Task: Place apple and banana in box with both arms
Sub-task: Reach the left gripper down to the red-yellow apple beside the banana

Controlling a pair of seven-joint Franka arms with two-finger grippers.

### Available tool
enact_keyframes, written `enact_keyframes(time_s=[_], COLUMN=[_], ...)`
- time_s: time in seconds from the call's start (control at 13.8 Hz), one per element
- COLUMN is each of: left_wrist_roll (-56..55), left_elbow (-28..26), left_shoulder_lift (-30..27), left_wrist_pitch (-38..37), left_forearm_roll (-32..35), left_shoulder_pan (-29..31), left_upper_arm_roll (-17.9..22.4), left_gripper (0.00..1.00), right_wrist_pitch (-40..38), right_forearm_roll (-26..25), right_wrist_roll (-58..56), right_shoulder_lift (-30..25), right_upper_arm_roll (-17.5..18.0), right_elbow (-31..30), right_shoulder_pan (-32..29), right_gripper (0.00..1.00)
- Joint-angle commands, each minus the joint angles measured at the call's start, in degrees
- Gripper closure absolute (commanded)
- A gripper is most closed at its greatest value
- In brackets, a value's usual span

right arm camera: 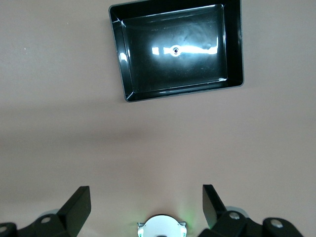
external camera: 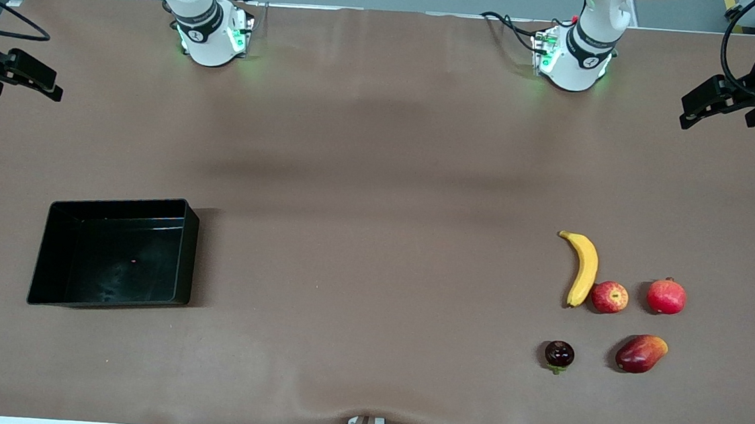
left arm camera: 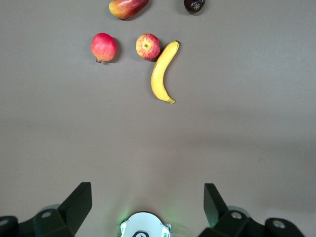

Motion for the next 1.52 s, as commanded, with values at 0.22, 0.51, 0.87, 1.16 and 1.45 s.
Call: enact_keyframes(time_s=[0.22,0.51,0.87,1.16,1.45], left_wrist_roll=[0.6,0.6,0.5,-0.9,-7.5], left_elbow=[0.6,0.1,-8.4,-14.7,-14.9], left_shoulder_lift=[-0.6,1.5,5.2,10.6,17.8], left_wrist_pitch=[-1.1,-0.6,12.8,26.9,34.0], left_forearm_roll=[-0.2,0.1,1.2,1.7,1.7], left_shoulder_pan=[0.4,0.3,0.5,4.2,6.4], left_upper_arm_roll=[0.1,-0.1,0.2,0.3,0.3], left_gripper=[0.0,0.0,0.0,0.0,0.0], right_wrist_pitch=[-1.0,-0.8,-0.9,0.1,3.2], right_forearm_roll=[-0.4,-0.5,-0.5,-0.5,-0.5], right_wrist_roll=[0.3,0.3,0.1,0.1,0.1], right_shoulder_lift=[-1.0,-1.0,-1.0,-0.8,1.2], right_upper_arm_roll=[0.4,0.4,0.4,0.4,0.4], right_elbow=[-0.7,-0.7,-0.7,-0.7,-0.9], right_shoulder_pan=[-2.2,-2.7,-3.4,-3.4,-3.8], right_gripper=[0.0,0.0,0.0,0.0,0.0])
